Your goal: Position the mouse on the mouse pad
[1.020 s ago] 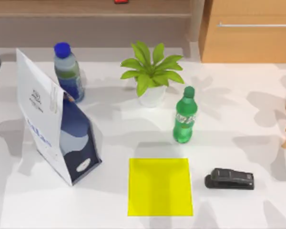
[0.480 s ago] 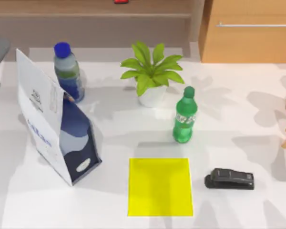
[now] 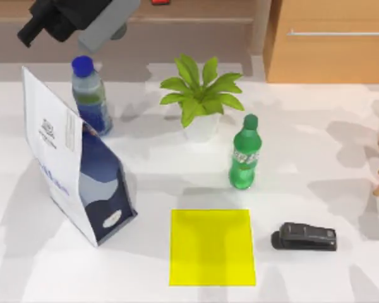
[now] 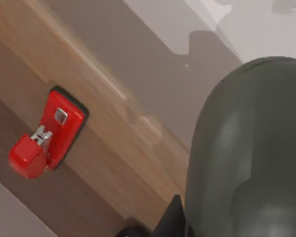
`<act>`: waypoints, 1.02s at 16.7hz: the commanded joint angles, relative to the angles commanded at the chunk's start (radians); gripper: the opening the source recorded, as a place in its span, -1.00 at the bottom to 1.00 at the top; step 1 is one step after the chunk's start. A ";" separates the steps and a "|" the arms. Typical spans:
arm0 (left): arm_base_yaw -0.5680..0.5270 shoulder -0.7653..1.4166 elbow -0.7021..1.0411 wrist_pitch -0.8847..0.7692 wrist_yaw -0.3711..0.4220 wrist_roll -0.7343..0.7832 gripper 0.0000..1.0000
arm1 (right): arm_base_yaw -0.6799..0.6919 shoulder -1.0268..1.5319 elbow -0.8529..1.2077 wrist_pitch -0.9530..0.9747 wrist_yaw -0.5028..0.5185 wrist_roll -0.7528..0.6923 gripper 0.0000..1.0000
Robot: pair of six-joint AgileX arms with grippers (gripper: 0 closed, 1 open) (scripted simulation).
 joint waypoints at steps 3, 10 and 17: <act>-0.191 -0.015 -0.038 -0.014 -0.001 0.049 -1.00 | 0.000 0.000 0.000 0.000 0.000 0.000 1.00; -0.524 0.068 -0.256 -0.125 -0.039 0.143 -1.00 | 0.000 0.000 0.000 0.000 0.000 0.000 1.00; -0.572 0.122 -0.314 -0.146 -0.056 0.160 -1.00 | 0.000 0.000 0.000 0.000 0.000 0.000 1.00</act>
